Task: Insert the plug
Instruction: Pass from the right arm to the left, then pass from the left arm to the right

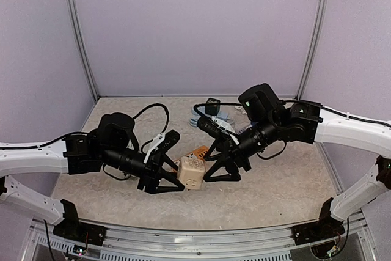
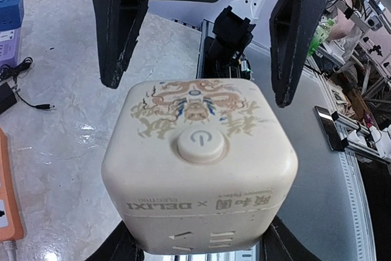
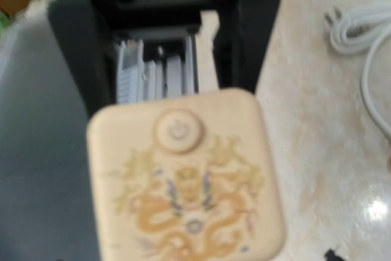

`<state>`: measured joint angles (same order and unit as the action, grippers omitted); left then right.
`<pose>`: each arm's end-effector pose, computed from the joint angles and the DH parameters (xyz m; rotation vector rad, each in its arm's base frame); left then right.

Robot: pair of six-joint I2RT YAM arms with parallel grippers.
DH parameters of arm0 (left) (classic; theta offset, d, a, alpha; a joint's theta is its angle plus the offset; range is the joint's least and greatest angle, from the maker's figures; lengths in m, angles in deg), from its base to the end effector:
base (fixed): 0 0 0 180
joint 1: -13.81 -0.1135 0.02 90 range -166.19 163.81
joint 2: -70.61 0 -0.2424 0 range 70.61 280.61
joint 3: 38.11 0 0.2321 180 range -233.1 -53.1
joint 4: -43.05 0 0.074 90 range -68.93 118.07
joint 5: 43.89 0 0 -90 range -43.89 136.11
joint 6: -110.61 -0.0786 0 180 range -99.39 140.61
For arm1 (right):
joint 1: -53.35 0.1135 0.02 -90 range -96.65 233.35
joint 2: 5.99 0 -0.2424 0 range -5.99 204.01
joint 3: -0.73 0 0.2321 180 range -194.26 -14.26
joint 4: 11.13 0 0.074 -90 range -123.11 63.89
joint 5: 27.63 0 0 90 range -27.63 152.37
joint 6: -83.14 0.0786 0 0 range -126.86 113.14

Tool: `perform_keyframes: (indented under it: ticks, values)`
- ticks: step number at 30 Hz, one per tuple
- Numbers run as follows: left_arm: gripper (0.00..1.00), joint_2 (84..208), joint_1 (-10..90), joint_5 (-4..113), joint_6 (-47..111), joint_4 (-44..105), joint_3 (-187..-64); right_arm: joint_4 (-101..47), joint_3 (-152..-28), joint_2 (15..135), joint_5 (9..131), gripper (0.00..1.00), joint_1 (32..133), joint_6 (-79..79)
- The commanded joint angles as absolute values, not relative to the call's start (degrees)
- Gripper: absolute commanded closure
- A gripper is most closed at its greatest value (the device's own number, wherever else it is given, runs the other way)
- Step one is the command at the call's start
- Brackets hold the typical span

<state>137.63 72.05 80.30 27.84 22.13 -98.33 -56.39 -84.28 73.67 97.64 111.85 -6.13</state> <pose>0.1092 -0.2604 0.2445 1.3126 1.8045 -1.2843 0.1251 0.2911 0.2850 -1.4679 1.9245 1.2145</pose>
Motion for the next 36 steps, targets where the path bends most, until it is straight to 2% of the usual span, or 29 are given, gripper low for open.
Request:
perform_keyframes:
  ticks: [1, 22, 36]
  values:
    - [0.80, 138.9, 72.6, 83.4, 26.0, 18.2, -101.2, -64.3, -88.0, 76.3, 95.8, 0.12, 112.5, -10.1]
    - [0.81, 144.5, 73.7, 85.1, 25.5, 18.6, -103.4, -63.2, -92.1, 83.1, 98.2, 0.11, 115.4, -12.3]
    - [0.83, 143.9, 73.8, 84.5, 25.6, 20.9, -102.5, -61.0, -90.0, 83.6, 100.5, 0.22, 115.4, -11.7]
